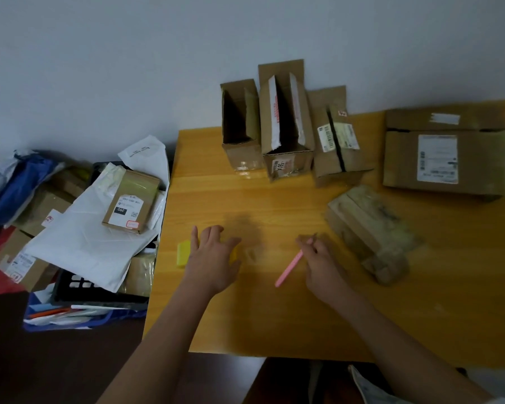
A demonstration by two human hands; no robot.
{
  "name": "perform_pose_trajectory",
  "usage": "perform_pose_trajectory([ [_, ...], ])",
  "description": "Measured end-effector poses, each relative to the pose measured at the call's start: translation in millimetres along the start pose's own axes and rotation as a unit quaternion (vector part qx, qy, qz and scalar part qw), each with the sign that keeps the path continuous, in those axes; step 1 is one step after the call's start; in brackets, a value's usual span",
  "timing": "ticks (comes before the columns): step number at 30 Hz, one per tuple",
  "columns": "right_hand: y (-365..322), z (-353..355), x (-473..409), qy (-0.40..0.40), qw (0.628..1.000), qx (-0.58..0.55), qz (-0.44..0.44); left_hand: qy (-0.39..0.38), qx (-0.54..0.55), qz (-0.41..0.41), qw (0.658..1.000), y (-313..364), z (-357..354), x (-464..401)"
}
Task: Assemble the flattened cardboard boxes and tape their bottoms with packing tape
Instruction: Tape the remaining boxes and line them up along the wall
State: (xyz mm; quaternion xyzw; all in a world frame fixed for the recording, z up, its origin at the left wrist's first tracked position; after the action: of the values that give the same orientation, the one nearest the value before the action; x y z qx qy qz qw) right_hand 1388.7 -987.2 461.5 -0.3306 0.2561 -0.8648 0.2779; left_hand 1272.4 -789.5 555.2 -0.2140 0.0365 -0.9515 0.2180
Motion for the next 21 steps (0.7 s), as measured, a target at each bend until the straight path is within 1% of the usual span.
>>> perform_pose_trajectory([
  [2, -3, 15, 9, 0.016, 0.998, -0.023, 0.048, 0.000, -0.006, 0.011, 1.000, 11, 5, 1],
  [3, -4, 25, 15, 0.037, 0.996, -0.027, 0.080, 0.005, -0.010, 0.016, 1.000, 18, 7, 1],
  [4, -6, 37, 22, 0.071, 0.990, -0.029, 0.118, 0.011, -0.016, 0.020, 1.000, 25, 10, 1],
  [6, -5, 63, 37, 0.164, 0.969, -0.028, 0.182, 0.016, -0.012, 0.019, 1.000, 43, 16, 1],
  [7, -1, 77, 44, 0.210, 0.958, -0.031, 0.190, 0.015, 0.000, 0.014, 1.000, 53, 18, 1],
  [9, 15, 104, 57, 0.286, 0.943, -0.034, 0.168, 0.016, 0.052, -0.006, 0.999, 77, 24, 1],
  [11, 41, 128, 64, 0.320, 0.939, -0.042, 0.119, 0.024, 0.172, -0.032, 0.984, 107, 27, 1],
  [13, 68, 146, 65, 0.296, 0.950, -0.069, 0.071, 0.029, 0.307, -0.042, 0.950, 141, 31, 5],
  [15, 89, 157, 64, 0.240, 0.963, -0.113, 0.042, 0.052, 0.398, -0.031, 0.915, 174, 34, 9],
  [16, 96, 160, 64, 0.212, 0.967, -0.138, 0.031, 0.068, 0.428, -0.015, 0.901, 189, 35, 10],
  [18, 105, 164, 65, 0.171, 0.969, -0.178, 0.014, 0.077, 0.472, 0.037, 0.877, 213, 39, 13],
  [21, 113, 164, 71, 0.152, 0.967, -0.204, 0.018, 0.081, 0.505, 0.102, 0.853, 238, 39, 12],
])
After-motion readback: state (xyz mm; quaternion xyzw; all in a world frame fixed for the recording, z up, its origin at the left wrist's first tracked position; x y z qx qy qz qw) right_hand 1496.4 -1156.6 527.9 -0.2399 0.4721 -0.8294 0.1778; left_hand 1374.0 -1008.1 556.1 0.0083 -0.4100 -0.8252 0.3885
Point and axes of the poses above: each hand's wrist, its own x-axis away from the middle knuckle, its own z-axis out of the back of the hand, y = z × x, the point moved 1 cm from there along -x, towards the middle knuckle, and after that the axes turned 8 degrees about -x, right-handed, at the moved point
